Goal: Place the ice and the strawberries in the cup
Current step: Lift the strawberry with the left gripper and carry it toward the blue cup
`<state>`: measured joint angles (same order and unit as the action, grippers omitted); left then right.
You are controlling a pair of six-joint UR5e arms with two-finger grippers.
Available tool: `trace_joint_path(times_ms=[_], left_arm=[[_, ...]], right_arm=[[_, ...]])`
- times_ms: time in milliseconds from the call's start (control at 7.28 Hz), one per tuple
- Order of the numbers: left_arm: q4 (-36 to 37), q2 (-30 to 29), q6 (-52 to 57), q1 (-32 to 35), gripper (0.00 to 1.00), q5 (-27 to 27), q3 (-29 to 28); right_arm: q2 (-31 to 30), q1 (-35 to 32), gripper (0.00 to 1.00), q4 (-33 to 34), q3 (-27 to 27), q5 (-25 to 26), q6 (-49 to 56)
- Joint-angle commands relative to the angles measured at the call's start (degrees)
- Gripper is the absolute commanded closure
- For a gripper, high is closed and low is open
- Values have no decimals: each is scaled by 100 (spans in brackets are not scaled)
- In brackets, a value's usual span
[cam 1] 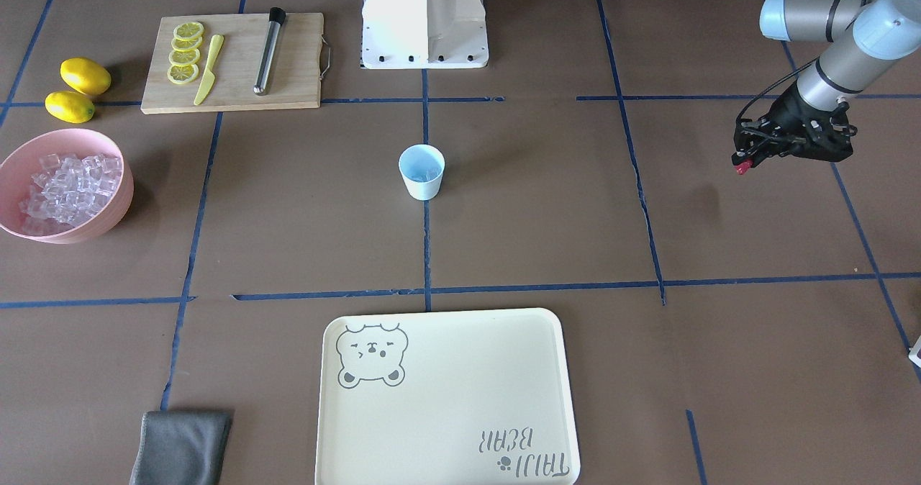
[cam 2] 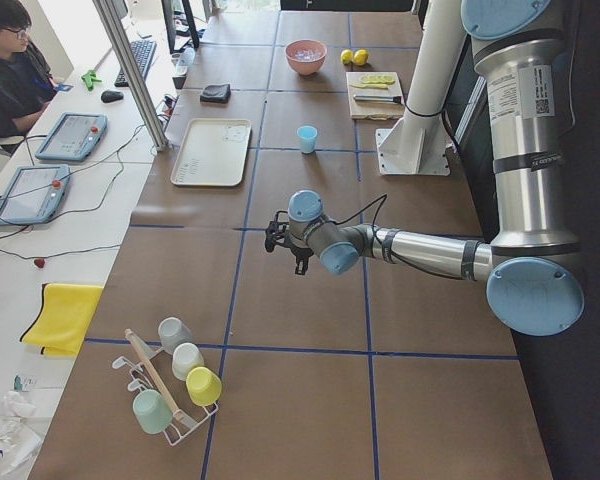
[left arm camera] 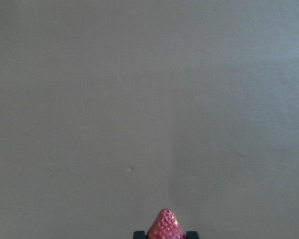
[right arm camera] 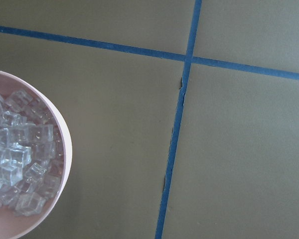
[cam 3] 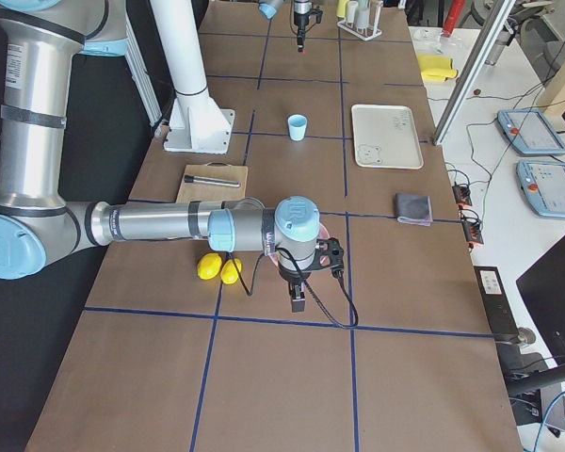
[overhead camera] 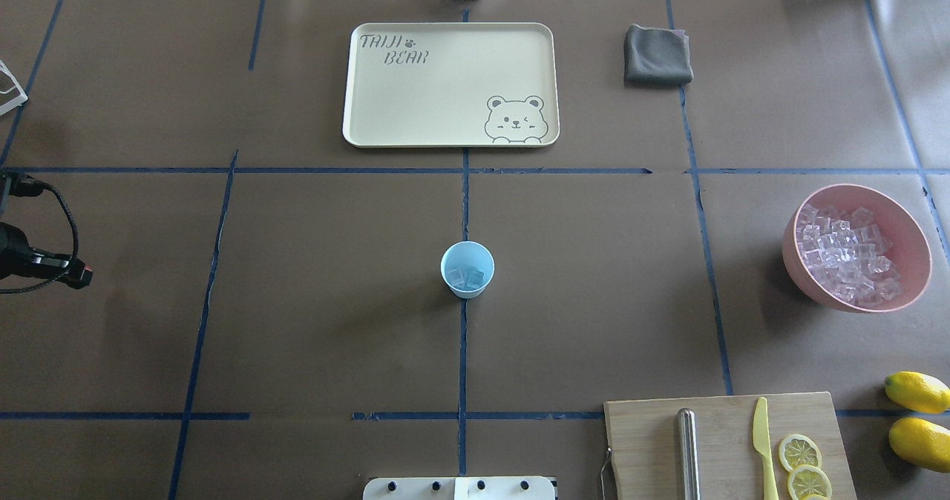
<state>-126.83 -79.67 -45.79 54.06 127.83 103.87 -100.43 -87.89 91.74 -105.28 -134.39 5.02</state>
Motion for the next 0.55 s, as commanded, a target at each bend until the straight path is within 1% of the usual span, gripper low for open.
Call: trace_joint_path(times_ms=[0, 275, 412], left_arm=[[760, 83, 35, 315, 100, 330, 859], [1885, 39, 158, 342, 100, 295, 1808], [2534, -83, 167, 333, 100, 234, 2187]], right_arm=[[6, 0, 0, -7, -1, 0, 8], [6, 0, 0, -7, 17, 0, 8], [6, 0, 0, -7, 25, 0, 8]])
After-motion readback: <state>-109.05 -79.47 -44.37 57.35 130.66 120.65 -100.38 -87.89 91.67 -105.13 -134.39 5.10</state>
